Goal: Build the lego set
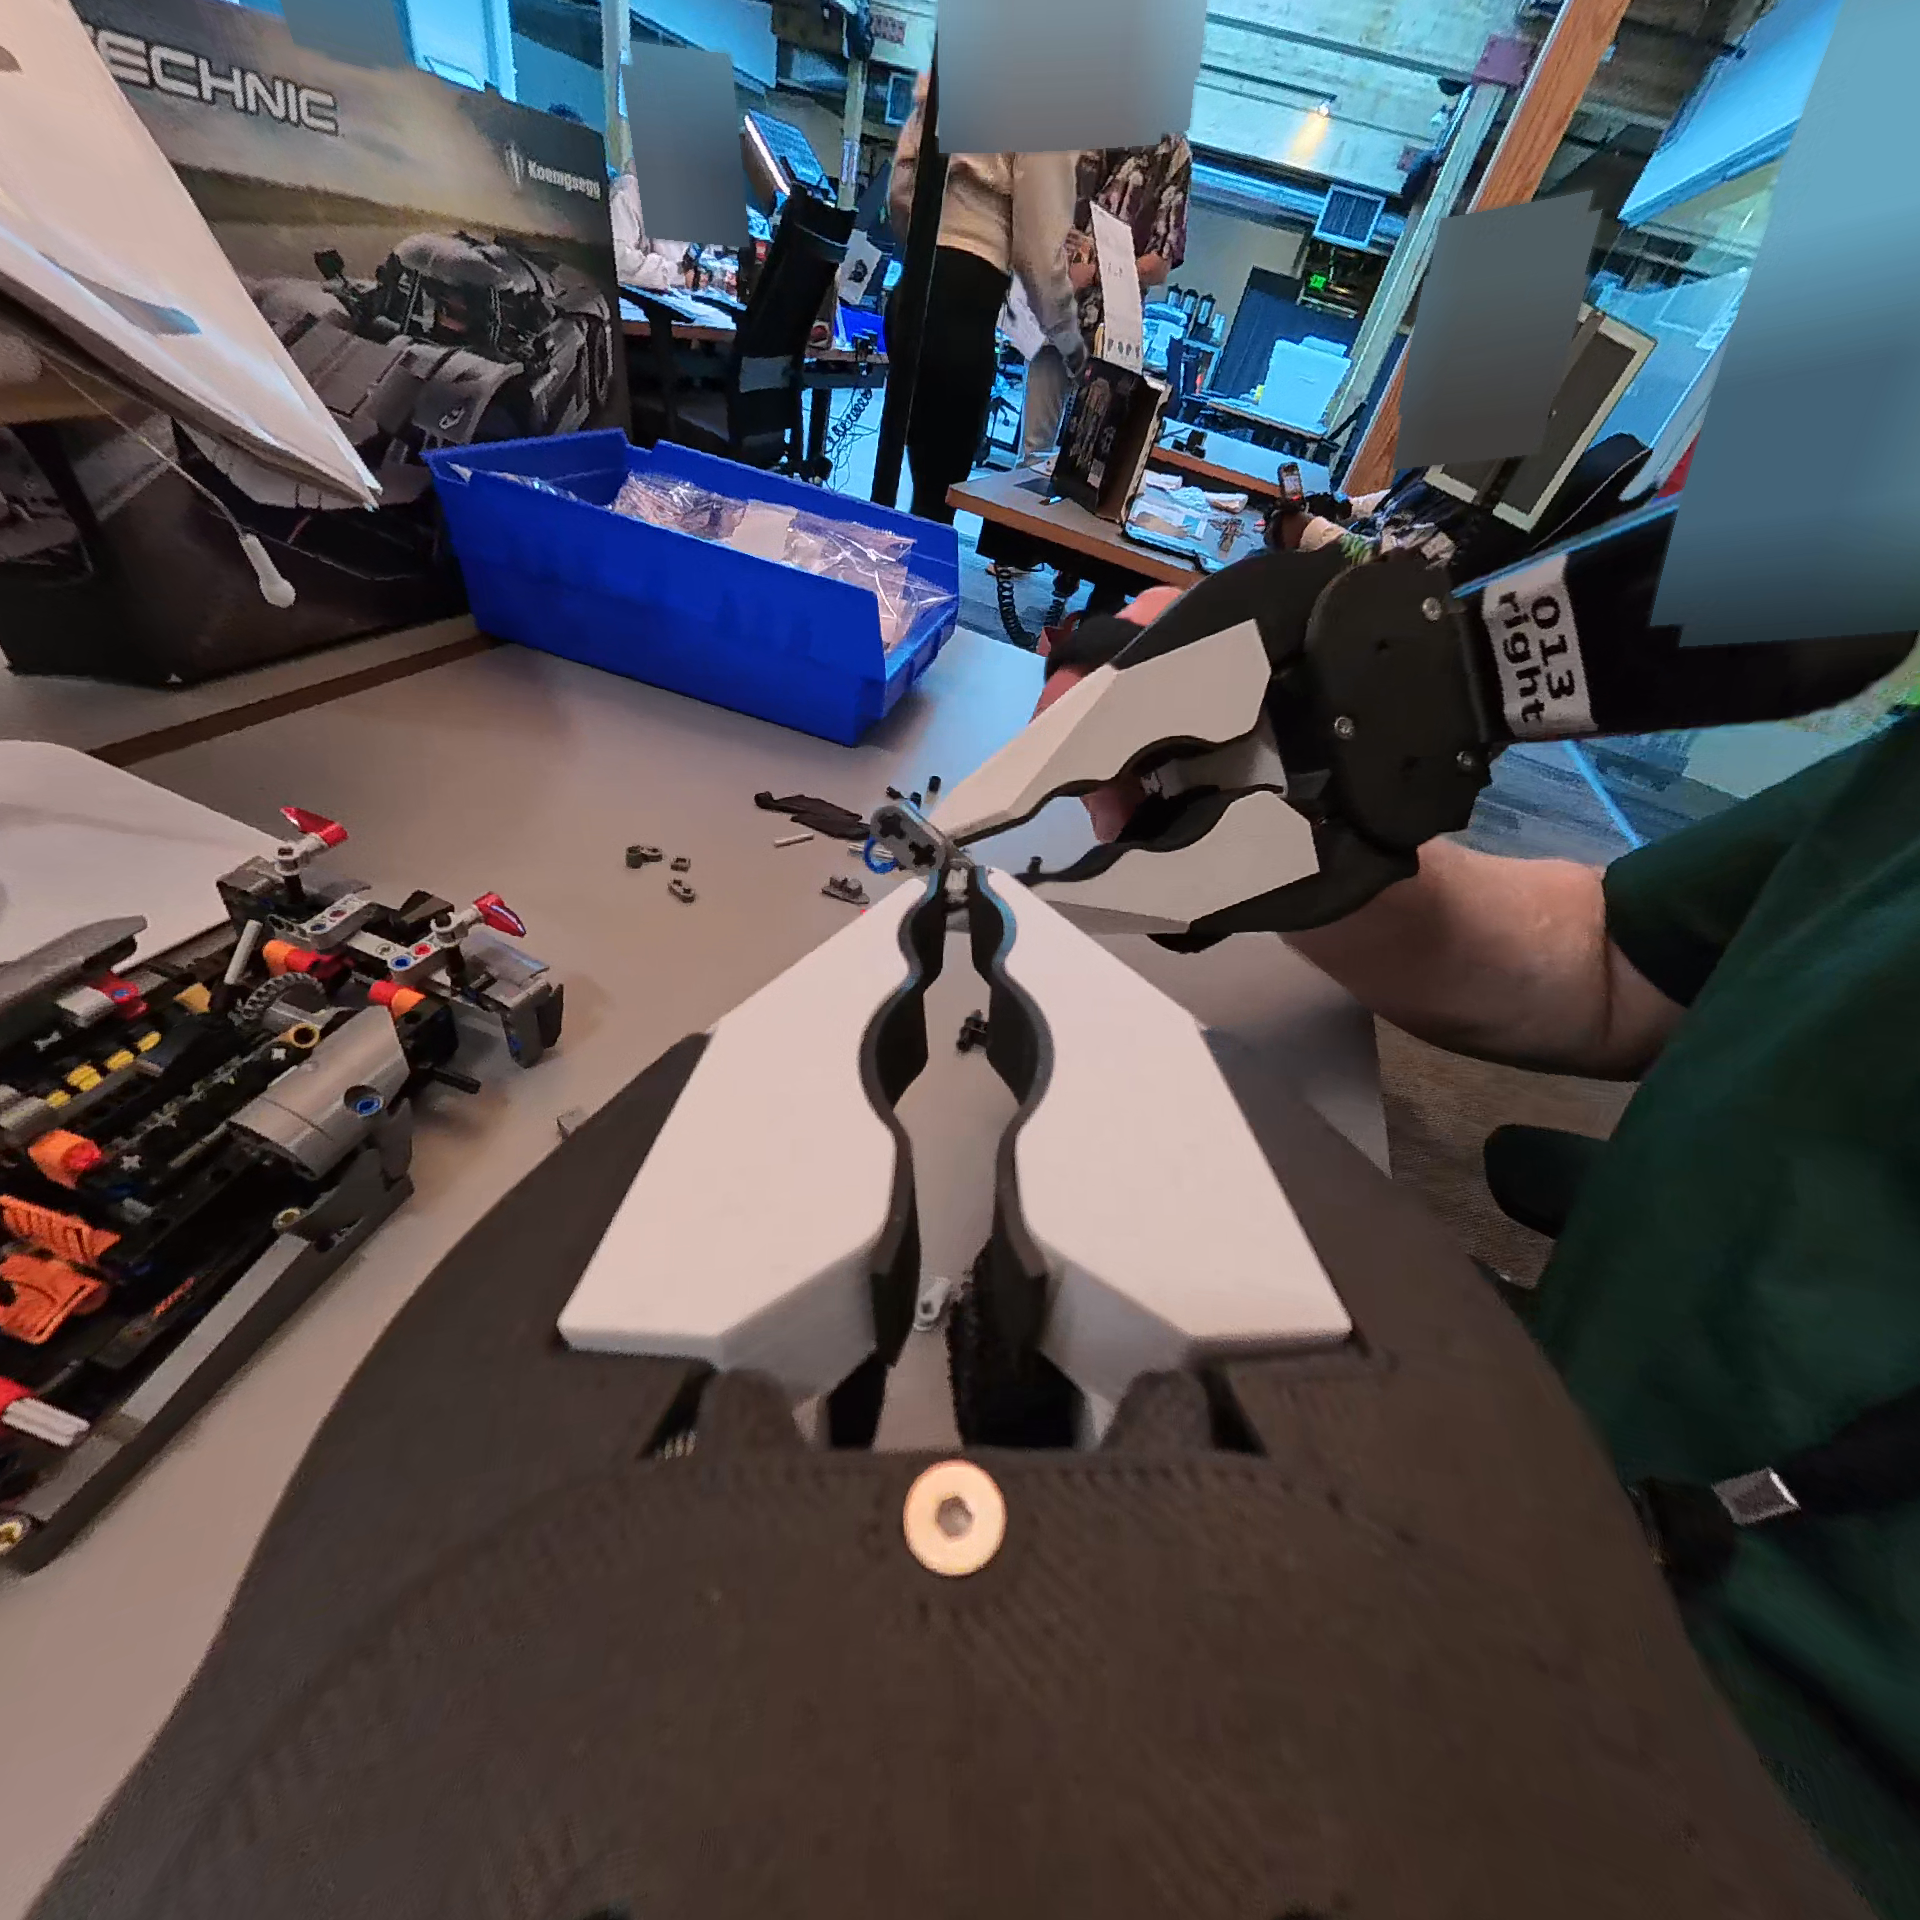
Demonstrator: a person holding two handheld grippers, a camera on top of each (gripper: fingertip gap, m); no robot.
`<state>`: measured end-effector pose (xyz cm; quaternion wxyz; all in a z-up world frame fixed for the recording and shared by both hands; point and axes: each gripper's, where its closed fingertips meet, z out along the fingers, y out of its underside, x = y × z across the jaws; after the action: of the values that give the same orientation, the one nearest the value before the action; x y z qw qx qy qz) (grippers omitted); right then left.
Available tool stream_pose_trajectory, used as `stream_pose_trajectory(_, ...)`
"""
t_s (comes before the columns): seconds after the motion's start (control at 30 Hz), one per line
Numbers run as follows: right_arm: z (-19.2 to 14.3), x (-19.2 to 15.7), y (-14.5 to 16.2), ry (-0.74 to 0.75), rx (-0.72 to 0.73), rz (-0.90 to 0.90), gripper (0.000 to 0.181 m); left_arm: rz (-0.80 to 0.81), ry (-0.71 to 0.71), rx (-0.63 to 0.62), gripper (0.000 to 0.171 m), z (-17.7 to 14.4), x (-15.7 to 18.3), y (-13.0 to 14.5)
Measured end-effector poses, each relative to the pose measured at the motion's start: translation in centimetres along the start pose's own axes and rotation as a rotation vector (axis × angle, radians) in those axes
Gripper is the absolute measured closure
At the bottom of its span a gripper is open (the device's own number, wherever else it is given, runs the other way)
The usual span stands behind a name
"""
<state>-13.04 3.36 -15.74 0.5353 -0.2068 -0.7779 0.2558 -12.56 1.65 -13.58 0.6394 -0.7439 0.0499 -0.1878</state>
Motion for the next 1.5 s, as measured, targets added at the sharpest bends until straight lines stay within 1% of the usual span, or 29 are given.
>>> stream_pose_trajectory(0.23, 0.4, 0.7, 0.3, -0.036, 0.003, 0.092, 0.157, 0.048, -0.035, 0.009, 0.17, -0.8, -0.2, -0.8)
stream_pose_trajectory(0.53, 0.7, 1.7, -1.1, -0.11, 0.077, 0.215, 0.156, 0.047, -0.116, 0.047, 0.17, -3.1, -0.6, -1.7)
stream_pose_trajectory(0.8, 1.1, 2.1, -1.3, -0.177, 0.139, 0.355, 0.154, 0.048, -0.175, 0.085, 0.169, -5.1, -0.7, -2.2)
stream_pose_trajectory(1.03, 0.9, 1.9, -0.7, -0.204, 0.146, 0.384, 0.154, 0.044, -0.208, 0.103, 0.169, -6.0, -0.5, -1.8)
stream_pose_trajectory(1.17, 0.3, 2.2, -0.3, -0.243, 0.153, 0.426, 0.157, 0.041, -0.215, 0.107, 0.169, -6.3, -0.4, -1.7)
stream_pose_trajectory(1.23, 0.0, 1.9, -0.1, -0.285, 0.149, 0.44, 0.16, 0.043, -0.221, 0.109, 0.17, -6.5, -0.3, -1.6)
stream_pose_trajectory(1.3, -0.2, 1.1, 0.5, -0.341, 0.114, 0.442, 0.16, 0.041, -0.226, 0.112, 0.169, -6.6, -0.3, -1.5)
stream_pose_trajectory(1.4, -0.2, 0.0, 1.6, -0.385, 0.07, 0.439, 0.161, 0.034, -0.229, 0.115, 0.17, -6.7, -0.2, -1.2)
stream_pose_trajectory(1.5, -0.3, -0.9, 1.6, -0.425, 0.075, 0.446, 0.161, 0.027, -0.23, 0.123, 0.17, -6.6, -0.3, -1.0)
